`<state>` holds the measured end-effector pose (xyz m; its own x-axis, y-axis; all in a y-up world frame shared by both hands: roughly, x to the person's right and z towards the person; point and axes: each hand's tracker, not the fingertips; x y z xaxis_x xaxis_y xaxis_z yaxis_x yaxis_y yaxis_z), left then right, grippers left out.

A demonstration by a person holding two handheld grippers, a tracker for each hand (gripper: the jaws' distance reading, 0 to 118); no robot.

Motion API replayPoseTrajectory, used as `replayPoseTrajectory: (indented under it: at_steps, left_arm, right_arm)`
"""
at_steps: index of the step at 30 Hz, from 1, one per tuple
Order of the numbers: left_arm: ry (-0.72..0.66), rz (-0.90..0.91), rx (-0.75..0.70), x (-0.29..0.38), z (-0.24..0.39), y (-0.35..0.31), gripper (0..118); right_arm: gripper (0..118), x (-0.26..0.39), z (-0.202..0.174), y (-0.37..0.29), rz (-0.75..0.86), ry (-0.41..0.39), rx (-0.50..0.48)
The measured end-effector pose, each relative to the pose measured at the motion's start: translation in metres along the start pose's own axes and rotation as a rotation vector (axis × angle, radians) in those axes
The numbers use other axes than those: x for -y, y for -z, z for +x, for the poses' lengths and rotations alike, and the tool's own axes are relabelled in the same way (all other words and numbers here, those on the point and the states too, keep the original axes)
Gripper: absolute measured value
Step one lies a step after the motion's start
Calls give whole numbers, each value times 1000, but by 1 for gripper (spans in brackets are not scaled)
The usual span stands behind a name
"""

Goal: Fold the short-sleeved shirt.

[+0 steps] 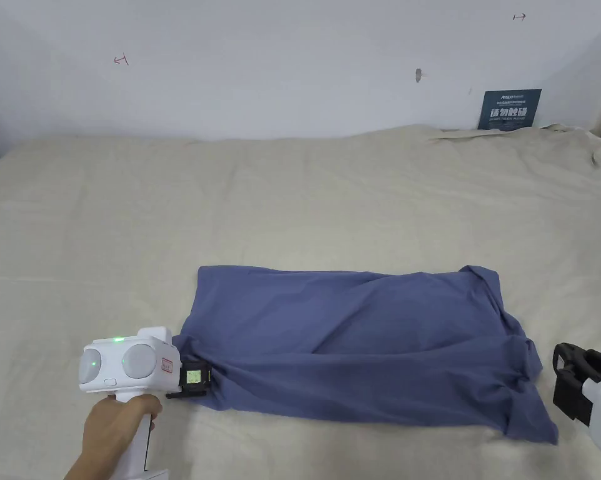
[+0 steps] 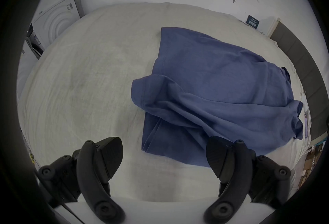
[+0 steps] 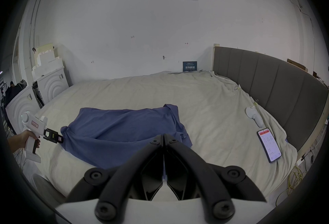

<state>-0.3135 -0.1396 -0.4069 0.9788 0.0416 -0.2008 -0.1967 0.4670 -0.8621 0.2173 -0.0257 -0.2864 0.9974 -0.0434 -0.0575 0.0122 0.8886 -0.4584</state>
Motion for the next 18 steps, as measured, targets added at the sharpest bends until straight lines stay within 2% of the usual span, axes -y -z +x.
replayPoseTrajectory:
  at_steps: [2,3,5,6,8,14,15,16,17,18]
  left_arm:
    - [-6,-32,-18,1,4,9,98]
    - [-11,-53,-18,1,3,12,86]
    - [-22,-87,-8,8,8,14,38]
    - [5,-46,-73,9,8,8,31]
    - [45,-38,36,9,8,3,6]
    - [68,47,55,8,5,-25,4]
    - [73,57,66,8,4,-29,4]
    - [78,61,66,8,3,-33,4]
    - [84,69,70,8,3,-36,4]
    - [89,72,74,7,3,-38,4]
  right_arm:
    - [0,0,1,3,-11,5,-1]
    - [0,0,1,3,-15,8,-2]
    - [0,1,1,6,-24,6,4]
    - [0,2,2,7,-29,7,5]
    - [0,3,5,11,-45,22,0]
    - [0,14,16,44,-157,75,15]
    - [6,17,18,49,-168,79,16]
    - [22,21,19,57,-201,77,17]
    - [55,25,19,67,-254,56,30]
    - [79,27,19,75,-288,46,25]
